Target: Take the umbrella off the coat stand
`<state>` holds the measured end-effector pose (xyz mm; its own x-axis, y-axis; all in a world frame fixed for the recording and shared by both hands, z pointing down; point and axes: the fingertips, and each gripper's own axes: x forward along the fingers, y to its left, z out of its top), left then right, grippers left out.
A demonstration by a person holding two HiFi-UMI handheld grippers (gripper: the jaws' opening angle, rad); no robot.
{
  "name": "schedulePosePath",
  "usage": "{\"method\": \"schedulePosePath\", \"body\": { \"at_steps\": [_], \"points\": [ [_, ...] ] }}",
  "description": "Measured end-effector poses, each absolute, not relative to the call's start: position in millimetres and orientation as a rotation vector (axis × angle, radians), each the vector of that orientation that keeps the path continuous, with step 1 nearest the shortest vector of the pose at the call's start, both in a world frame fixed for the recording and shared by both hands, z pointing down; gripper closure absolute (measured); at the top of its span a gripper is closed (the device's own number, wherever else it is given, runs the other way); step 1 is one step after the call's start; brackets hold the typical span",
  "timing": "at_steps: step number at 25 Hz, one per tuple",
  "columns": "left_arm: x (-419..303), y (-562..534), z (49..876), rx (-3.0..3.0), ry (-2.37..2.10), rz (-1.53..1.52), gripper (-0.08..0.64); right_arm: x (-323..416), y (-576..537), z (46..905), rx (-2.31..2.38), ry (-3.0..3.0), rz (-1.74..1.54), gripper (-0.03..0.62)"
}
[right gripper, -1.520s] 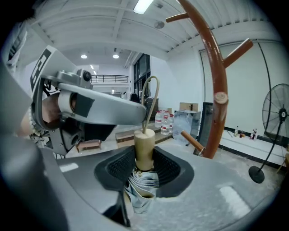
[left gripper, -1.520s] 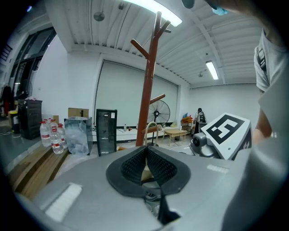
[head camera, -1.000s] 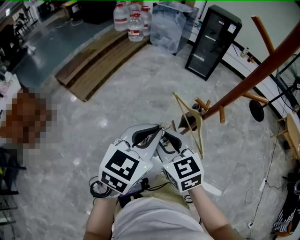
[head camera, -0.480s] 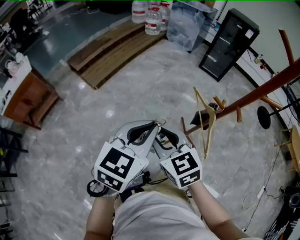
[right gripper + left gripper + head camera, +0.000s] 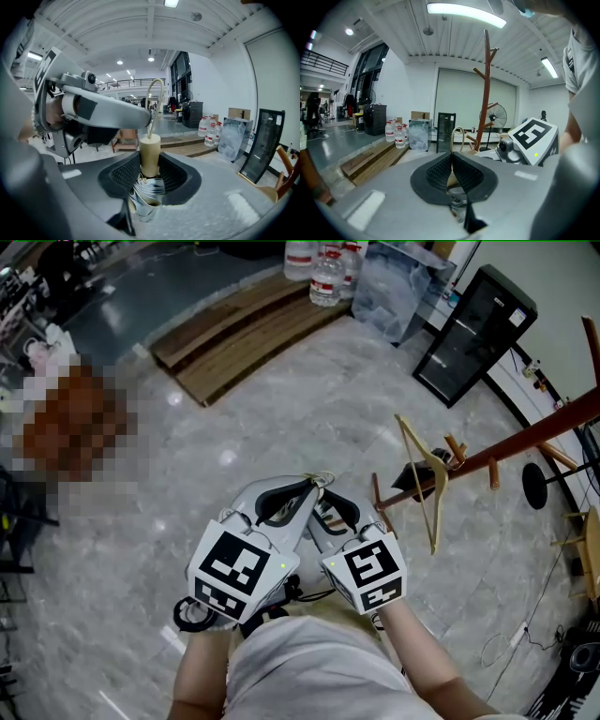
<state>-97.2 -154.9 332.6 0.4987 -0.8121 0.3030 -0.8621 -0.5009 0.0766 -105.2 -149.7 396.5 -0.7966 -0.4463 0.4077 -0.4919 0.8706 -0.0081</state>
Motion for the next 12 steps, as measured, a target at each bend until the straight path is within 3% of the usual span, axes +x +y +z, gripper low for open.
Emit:
{"method": "schedulePosePath", "body": {
  "at_steps": [12],
  "points": [
    [-97.8,-151.7,335.2,2.517,-1.437,0.328,0.534,-104.7,-146.5,399.2,0.69,-2.629,0.149,0.466]
  ]
}}
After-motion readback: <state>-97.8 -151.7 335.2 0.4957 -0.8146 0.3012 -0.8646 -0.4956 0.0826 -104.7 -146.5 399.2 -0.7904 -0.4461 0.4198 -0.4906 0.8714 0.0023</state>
